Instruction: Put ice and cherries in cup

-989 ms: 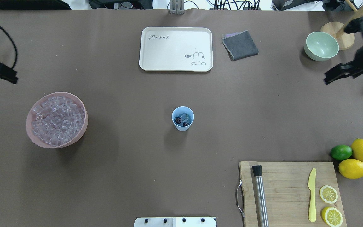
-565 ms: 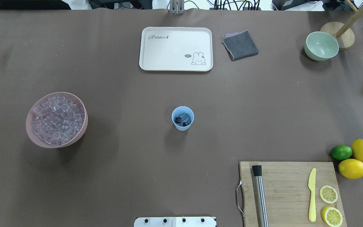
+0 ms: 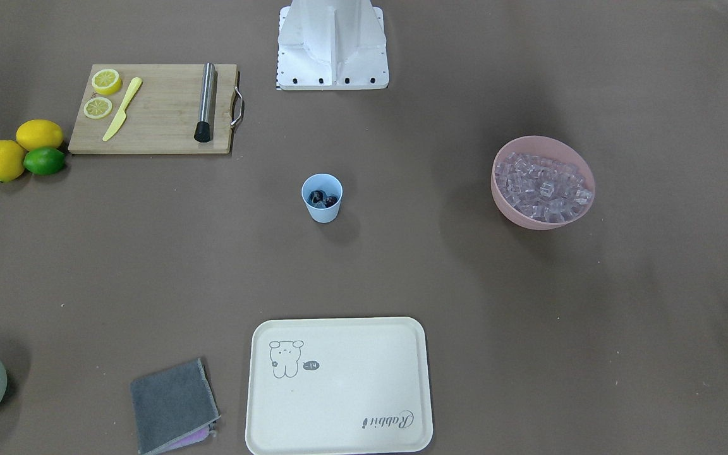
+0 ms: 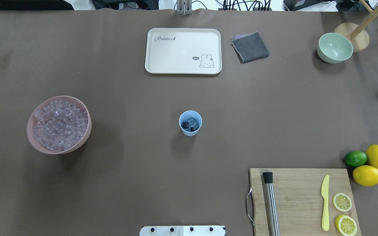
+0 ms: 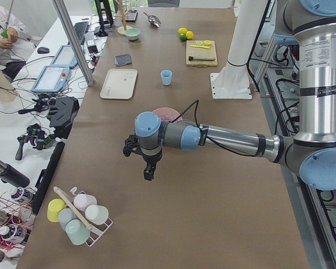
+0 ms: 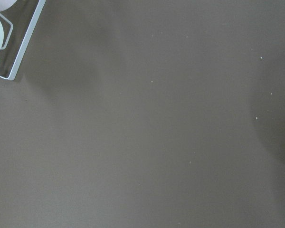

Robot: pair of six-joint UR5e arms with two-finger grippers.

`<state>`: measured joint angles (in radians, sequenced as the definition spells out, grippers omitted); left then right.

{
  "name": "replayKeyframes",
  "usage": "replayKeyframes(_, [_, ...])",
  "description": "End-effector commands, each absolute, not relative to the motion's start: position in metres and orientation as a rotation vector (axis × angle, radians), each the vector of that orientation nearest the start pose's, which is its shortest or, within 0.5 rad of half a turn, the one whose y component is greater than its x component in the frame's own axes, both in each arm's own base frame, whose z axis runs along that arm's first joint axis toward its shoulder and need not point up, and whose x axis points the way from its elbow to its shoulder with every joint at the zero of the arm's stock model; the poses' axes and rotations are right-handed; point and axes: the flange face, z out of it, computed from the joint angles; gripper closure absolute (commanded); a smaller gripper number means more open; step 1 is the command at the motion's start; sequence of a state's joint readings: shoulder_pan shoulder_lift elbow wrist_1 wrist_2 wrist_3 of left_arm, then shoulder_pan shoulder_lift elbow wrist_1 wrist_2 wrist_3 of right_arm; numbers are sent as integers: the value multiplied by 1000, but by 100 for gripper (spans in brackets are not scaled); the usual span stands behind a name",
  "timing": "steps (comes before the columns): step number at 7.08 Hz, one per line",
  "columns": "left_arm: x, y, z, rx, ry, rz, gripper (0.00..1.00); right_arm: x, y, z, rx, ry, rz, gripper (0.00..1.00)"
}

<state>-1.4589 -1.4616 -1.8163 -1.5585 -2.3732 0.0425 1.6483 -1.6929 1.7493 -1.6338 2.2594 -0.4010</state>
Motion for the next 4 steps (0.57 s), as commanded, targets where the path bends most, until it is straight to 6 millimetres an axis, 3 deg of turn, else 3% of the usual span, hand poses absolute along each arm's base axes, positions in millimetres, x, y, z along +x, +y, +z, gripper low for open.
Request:
replayKeyframes(1, [-41,-449,597,96,806,121,2,105,-431,639,161,-668,-308,0])
replayKeyframes(2, [-54,-447,596,109,807,92,2,105,-432,638,162,-668,-309,0])
replayKeyframes(4, [-61,-445,596,118,804,79,2,99,-435,640,149,-668,-312,0])
